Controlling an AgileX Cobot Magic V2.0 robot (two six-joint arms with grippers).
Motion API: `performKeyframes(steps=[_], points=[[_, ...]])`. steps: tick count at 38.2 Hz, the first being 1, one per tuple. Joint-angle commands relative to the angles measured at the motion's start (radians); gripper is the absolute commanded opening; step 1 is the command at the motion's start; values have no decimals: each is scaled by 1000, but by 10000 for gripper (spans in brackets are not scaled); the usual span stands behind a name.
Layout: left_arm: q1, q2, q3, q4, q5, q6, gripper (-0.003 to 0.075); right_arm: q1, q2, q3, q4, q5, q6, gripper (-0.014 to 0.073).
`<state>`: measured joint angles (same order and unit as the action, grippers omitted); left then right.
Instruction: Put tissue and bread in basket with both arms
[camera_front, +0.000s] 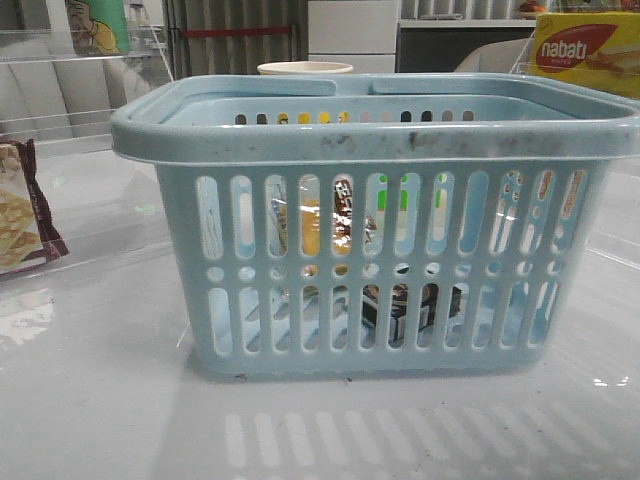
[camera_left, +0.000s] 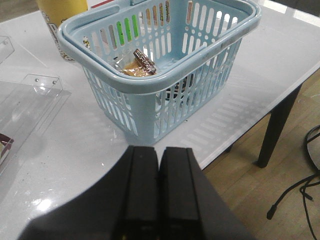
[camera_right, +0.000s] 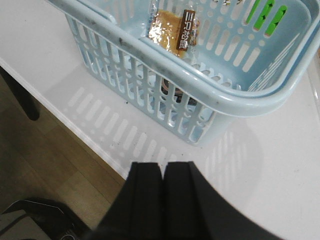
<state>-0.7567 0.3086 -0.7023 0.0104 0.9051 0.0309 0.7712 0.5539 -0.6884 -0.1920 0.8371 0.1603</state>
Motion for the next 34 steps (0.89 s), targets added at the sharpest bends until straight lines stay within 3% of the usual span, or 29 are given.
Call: performKeyframes(steps=[1,12,17,34], points=[[-7,11,-26,-4,-82,2,95,1,-1,-25,-12,-61,-10,69],[-6,-7,-19,-4,-86,2,95,1,-1,-25,-12,-61,-10,69],[76,-44,6,1,-96,2,95,1,-1,-25,-12,-59,-10,69],[529,-231,490,-50,-767,2,95,1,-1,-25,-12,-57,-10,69]])
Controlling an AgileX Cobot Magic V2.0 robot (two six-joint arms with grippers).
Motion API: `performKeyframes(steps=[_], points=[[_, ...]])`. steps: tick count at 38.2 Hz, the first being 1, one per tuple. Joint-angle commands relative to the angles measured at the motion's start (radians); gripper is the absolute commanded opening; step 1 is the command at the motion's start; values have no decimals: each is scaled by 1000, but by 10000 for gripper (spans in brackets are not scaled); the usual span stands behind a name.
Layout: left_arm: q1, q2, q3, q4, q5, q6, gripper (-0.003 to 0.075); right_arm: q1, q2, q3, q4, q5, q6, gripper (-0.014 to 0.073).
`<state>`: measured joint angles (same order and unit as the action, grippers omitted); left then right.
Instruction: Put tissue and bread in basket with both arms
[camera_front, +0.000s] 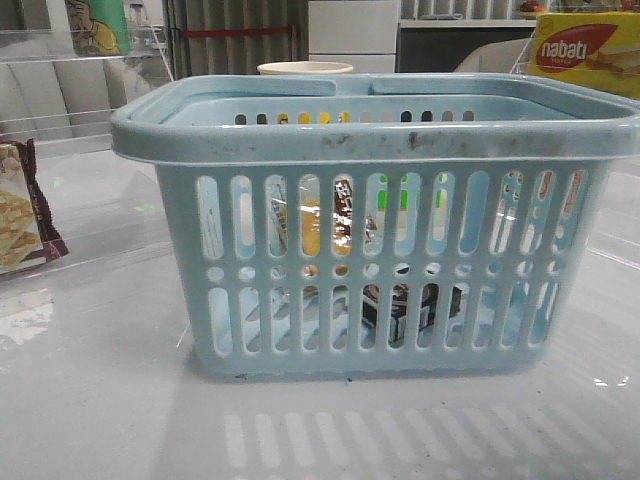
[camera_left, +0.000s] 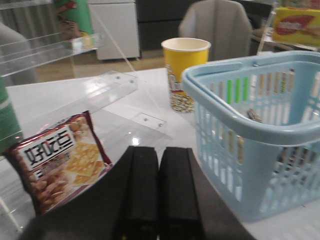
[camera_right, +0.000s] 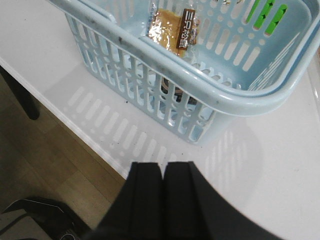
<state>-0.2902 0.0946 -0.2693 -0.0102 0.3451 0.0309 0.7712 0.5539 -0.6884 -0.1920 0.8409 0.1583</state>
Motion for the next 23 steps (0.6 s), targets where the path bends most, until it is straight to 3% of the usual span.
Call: performKeyframes(steps=[1,16,23], points=[[84,-29,86,-30,-225,2,95,1,-1,-25,-12,-61,-8,69],[231,-119,278,-45,-402,0,95,1,-1,-25,-12,-60,-8,69],[267,-119,275,-45,-389,0,95,1,-1,-25,-12,-56,-8,69]])
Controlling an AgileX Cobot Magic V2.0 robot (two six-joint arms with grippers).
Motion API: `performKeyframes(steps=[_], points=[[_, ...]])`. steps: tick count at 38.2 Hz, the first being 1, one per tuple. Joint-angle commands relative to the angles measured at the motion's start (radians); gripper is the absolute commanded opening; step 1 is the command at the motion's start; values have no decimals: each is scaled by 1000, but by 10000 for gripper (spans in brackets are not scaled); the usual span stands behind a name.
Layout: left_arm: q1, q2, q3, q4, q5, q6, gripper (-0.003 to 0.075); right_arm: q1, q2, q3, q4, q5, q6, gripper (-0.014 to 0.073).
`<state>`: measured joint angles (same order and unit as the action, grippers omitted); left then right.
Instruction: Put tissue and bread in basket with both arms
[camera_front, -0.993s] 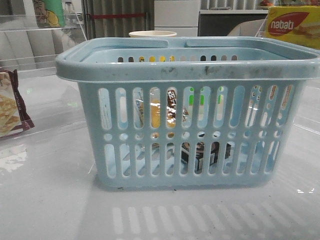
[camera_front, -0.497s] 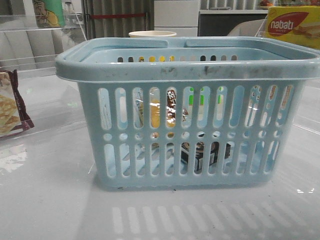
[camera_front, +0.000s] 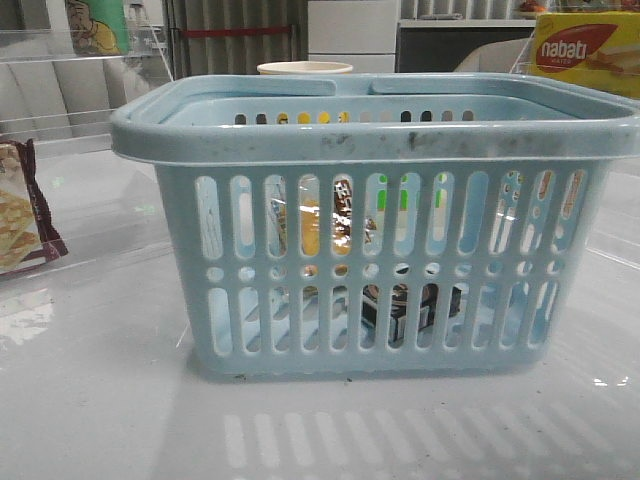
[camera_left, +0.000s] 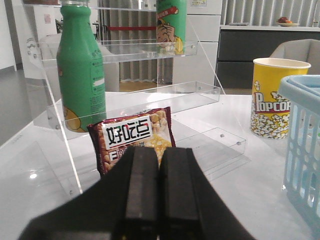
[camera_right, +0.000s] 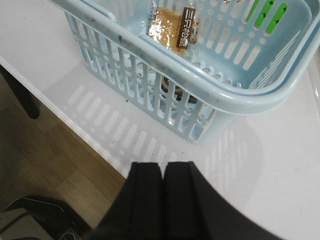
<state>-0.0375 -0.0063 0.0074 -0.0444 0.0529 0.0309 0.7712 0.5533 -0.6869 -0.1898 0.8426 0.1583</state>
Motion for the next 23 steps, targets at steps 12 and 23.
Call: performKeyframes(steps=[12,23], points=[[-10,-18,-1,20,-95,0,95,1,0,-27,-14,-55,-8,69],[-41,-16,-1,44,-103,0,95,1,0,-27,-14,-55,-8,69]])
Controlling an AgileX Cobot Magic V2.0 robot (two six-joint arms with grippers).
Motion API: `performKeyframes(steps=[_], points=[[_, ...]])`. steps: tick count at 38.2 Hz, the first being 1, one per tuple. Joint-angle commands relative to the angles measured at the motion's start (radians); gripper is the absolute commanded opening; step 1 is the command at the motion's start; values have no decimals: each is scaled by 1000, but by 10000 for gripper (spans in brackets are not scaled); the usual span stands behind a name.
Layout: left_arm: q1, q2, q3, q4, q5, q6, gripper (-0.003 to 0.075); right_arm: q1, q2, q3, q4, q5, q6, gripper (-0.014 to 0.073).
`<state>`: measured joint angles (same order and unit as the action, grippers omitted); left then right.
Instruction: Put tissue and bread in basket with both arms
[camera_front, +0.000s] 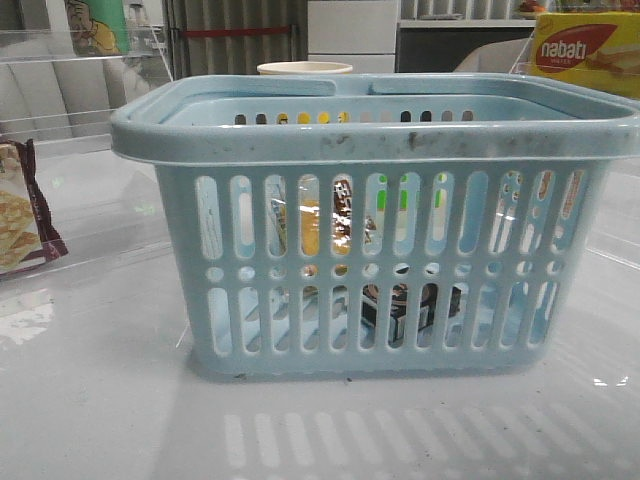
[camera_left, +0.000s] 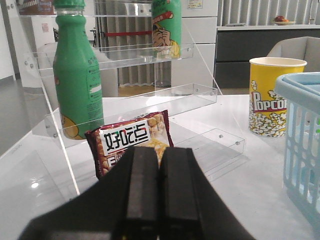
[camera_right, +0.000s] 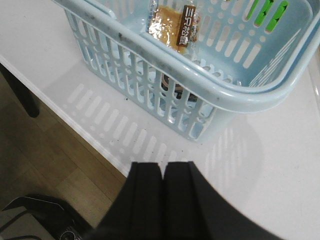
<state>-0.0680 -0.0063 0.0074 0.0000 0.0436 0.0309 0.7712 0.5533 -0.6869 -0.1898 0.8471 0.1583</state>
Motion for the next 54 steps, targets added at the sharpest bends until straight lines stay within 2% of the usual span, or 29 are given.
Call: performKeyframes(steps=[1,35,39,43,48,54], points=[[-11,-16,-1,0,-94,0,95,1,0,-27,-14,-60,-8,69],[-11,-16,-1,0,-94,0,95,-8,-26,-17,-14,-64,-8,69],[-11,-16,-1,0,-94,0,95,-77,-70,14,46,-112,8,69],[-11,-16,-1,0,-94,0,95,-207,-140,59,138,-181,18,69],[-11,-16,-1,0,-94,0,95,-364,-236,137,145,-247,18,69],[-11,-16,-1,0,-94,0,95,-495,-360,261,140,-310,13,69]])
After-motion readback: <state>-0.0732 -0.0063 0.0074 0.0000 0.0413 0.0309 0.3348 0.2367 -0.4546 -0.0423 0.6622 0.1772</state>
